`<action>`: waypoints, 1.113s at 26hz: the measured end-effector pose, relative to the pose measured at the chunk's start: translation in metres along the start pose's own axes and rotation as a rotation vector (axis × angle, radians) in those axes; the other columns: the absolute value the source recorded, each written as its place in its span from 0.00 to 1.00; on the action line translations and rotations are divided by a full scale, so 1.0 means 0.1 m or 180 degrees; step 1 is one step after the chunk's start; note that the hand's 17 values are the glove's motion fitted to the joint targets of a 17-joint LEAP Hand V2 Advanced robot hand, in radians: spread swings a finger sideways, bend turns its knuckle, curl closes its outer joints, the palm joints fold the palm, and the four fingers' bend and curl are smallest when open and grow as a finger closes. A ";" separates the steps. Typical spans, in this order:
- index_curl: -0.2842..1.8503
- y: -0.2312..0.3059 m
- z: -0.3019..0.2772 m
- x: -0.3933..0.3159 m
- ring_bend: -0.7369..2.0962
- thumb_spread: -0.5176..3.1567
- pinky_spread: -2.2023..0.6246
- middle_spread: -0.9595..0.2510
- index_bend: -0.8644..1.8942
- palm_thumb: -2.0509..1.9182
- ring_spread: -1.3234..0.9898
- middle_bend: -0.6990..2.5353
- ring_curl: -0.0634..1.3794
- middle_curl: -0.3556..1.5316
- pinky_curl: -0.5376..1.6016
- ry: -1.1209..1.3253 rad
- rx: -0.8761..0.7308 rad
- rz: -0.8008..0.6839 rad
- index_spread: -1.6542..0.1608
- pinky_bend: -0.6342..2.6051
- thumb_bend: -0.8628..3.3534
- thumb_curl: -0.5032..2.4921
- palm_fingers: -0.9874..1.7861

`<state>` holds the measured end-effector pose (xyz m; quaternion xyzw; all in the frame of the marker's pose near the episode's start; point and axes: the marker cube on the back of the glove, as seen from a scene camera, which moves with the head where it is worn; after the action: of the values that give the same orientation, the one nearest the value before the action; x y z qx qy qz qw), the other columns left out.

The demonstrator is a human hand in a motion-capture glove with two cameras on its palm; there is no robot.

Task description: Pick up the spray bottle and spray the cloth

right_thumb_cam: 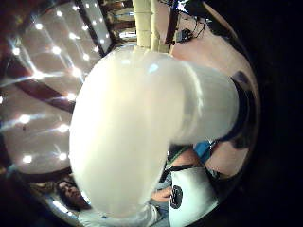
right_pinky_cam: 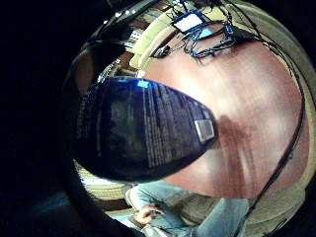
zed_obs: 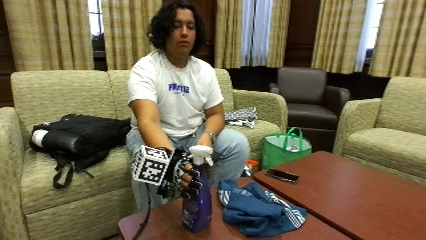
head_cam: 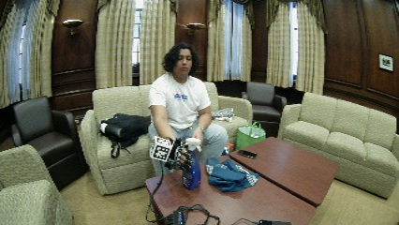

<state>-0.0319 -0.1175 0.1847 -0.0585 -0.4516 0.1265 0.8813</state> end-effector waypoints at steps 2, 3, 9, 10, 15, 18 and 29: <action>0.23 -0.11 0.09 -0.04 0.41 0.39 0.83 0.68 0.34 0.66 0.52 0.29 0.26 0.37 0.40 -0.0103 -0.0044 0.0028 0.69 0.29 0.20 0.27 0.54; 0.23 -0.15 0.11 -0.04 0.41 0.39 0.83 0.68 0.35 0.66 0.52 0.29 0.27 0.38 0.40 -0.0122 -0.0062 0.0030 0.69 0.29 0.20 0.27 0.54; 0.23 -0.26 0.19 -0.07 0.41 0.39 0.83 0.67 0.35 0.66 0.52 0.29 0.27 0.38 0.41 -0.0177 -0.0066 0.0008 0.69 0.29 0.20 0.27 0.54; 0.23 -0.28 0.19 -0.08 0.41 0.39 0.83 0.67 0.35 0.66 0.52 0.29 0.27 0.38 0.41 -0.0183 -0.0065 0.0014 0.69 0.29 0.20 0.27 0.54; 0.23 -0.35 0.20 -0.08 0.42 0.38 0.83 0.67 0.35 0.66 0.52 0.29 0.27 0.38 0.41 -0.0172 -0.0022 -0.0026 0.69 0.29 0.20 0.27 0.54; 0.23 -0.41 0.21 -0.10 0.42 0.38 0.83 0.67 0.35 0.66 0.51 0.29 0.27 0.38 0.41 -0.0171 0.0016 -0.0009 0.69 0.29 0.20 0.28 0.55; 0.23 -0.57 0.24 -0.15 0.43 0.38 0.83 0.66 0.35 0.67 0.51 0.29 0.28 0.39 0.41 -0.0122 0.0156 -0.0012 0.69 0.28 0.20 0.28 0.57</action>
<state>-0.0498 -0.1767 0.1991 -0.0337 -0.4653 0.1370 0.8739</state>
